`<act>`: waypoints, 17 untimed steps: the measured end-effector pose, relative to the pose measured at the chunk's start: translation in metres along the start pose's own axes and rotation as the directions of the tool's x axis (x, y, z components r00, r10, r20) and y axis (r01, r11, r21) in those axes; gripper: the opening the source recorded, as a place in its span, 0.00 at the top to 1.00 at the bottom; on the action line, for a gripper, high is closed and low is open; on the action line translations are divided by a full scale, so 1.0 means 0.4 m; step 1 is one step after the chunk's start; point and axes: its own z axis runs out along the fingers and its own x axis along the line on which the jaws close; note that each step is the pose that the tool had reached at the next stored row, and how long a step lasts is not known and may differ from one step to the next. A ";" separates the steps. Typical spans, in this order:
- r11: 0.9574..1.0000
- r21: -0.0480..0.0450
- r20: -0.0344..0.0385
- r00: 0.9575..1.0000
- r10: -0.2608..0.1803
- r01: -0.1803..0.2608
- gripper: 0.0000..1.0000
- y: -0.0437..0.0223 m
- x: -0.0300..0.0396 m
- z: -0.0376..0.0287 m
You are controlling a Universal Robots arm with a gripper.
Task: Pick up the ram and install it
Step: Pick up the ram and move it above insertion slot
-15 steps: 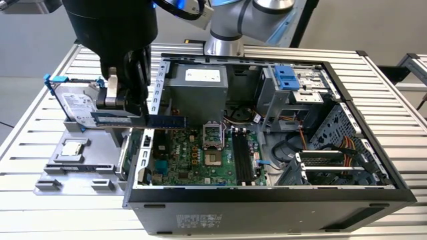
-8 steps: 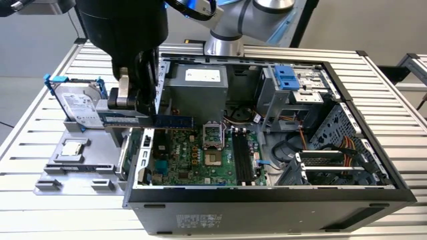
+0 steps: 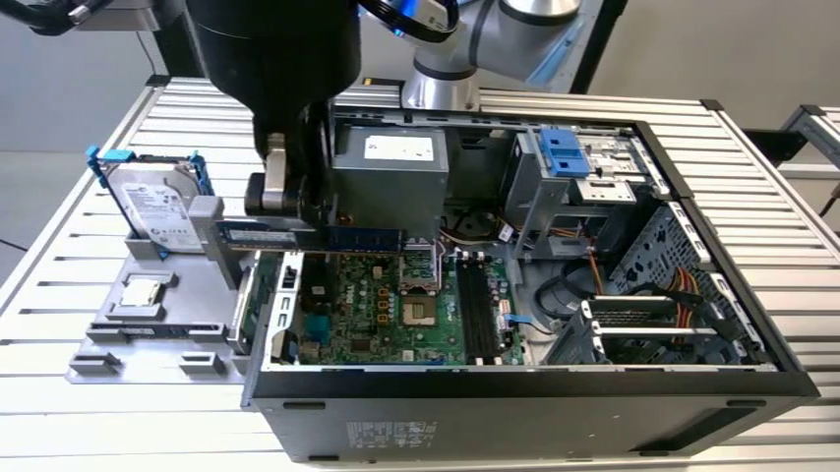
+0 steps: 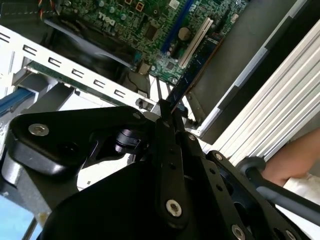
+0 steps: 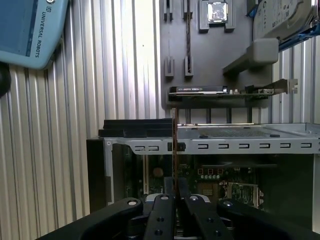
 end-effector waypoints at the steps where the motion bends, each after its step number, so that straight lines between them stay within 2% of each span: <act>1: 1.000 0.000 0.000 1.000 0.000 0.000 1.00 -0.003 0.000 0.000; 17: 1.000 -0.001 0.000 1.000 0.000 0.000 1.00 -0.067 -0.003 0.000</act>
